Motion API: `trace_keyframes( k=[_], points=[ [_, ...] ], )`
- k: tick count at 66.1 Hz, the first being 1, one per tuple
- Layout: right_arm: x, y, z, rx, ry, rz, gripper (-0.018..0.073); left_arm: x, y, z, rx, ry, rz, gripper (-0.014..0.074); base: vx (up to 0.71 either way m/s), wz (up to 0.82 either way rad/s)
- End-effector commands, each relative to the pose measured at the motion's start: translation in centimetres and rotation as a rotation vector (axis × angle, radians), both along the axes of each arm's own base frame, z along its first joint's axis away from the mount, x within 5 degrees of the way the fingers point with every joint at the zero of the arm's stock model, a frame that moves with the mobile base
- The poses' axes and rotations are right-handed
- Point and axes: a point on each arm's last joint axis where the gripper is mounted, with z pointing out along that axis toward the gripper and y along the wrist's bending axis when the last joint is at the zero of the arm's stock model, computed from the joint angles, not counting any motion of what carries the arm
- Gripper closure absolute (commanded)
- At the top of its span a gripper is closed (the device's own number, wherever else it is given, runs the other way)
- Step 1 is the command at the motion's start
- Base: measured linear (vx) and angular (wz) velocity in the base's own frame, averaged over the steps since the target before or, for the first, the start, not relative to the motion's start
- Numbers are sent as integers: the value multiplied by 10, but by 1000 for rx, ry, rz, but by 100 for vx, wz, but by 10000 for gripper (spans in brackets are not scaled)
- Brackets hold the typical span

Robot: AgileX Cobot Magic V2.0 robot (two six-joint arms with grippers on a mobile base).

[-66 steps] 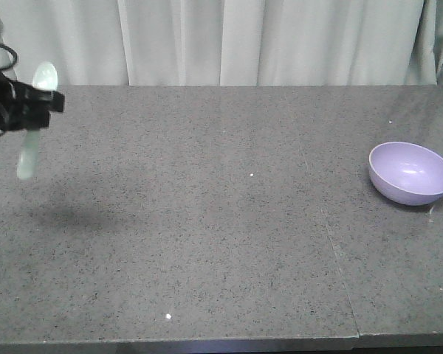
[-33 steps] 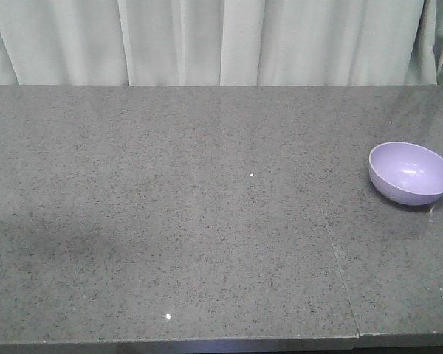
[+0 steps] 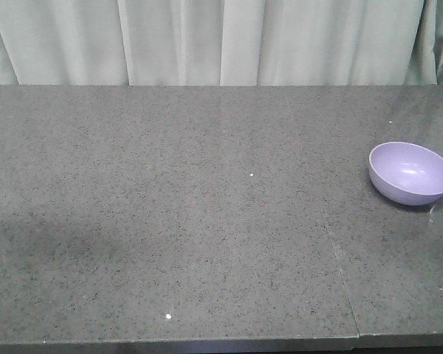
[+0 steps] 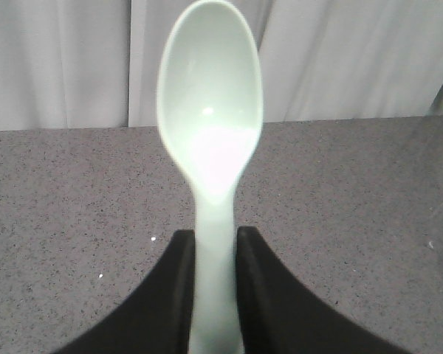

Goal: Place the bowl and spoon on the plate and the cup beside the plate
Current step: 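Lower the right gripper onto the lavender bowl rim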

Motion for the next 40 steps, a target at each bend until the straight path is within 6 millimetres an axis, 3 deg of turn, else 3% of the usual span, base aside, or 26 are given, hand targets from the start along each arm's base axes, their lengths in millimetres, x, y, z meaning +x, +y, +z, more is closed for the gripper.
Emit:
trace_keyframes(
  k=[1,9,16,30,40],
  points=[
    [27,-9,-2,-22,55,-75,49,-6,1,18,-32,-109,6,603,0,0],
    [65,-18,-30,-2,192,-106,50,-6,1,18,-32,-109,6,603,0,0],
    [92,-41,-57,89,277,-144,67,-6,1,18,-31,-105,5,603,0,0],
    [124,-82,-108,350,408,-47,76,-6,1,18,-31,-105,5,603,0,0],
    [143,-95,-137,366,476,25,76,-6,1,18,-31,-105,5,603,0,0]
  ],
)
